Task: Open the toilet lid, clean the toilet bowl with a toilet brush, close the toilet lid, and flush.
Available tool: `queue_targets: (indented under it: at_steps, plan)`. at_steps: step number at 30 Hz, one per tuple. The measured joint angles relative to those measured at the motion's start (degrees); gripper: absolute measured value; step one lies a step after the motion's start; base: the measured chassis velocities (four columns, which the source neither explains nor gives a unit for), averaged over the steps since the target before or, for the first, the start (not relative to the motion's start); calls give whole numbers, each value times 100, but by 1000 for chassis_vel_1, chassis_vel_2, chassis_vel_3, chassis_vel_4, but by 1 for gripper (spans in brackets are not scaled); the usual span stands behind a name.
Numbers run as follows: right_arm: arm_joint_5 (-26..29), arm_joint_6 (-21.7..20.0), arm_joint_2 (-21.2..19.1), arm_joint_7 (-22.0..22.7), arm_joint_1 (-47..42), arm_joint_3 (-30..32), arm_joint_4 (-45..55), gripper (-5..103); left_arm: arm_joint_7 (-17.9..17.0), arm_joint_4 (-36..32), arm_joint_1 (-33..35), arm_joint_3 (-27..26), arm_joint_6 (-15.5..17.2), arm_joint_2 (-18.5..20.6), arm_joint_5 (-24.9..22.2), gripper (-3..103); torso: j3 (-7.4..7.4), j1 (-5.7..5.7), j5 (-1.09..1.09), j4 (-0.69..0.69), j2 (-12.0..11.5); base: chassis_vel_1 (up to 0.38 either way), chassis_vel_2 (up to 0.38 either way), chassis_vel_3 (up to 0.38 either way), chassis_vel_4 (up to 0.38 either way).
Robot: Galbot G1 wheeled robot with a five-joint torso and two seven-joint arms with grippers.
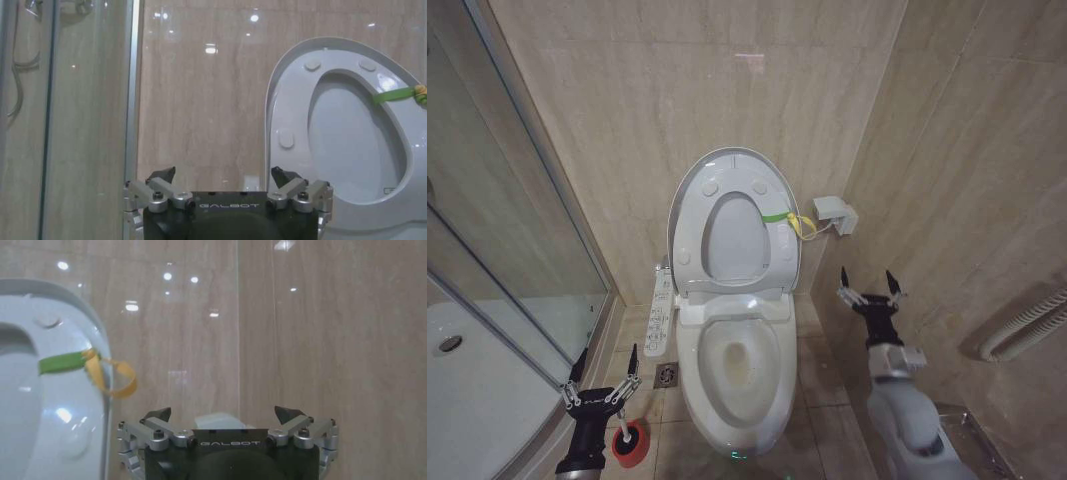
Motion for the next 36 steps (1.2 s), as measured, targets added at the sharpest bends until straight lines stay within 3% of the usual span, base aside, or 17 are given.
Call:
queue_targets:
  at_steps: [12,23,36]
  plan:
    - [273,-108,-195,26,1586,-339,-1233,100,0,0,0,0,0,0,0,97,0,1,0,0,0,0,0,0,0]
    - [164,41,-90,-43,3100,-868,-2595,100,0,0,0,0,0,0,0,97,0,1,0,0,0,0,0,0,0]
    - [75,154,68,-92,3937,-1128,-3482,100,0,0,0,0,0,0,0,97,0,1,-1,-1,0,0,0,0,0]
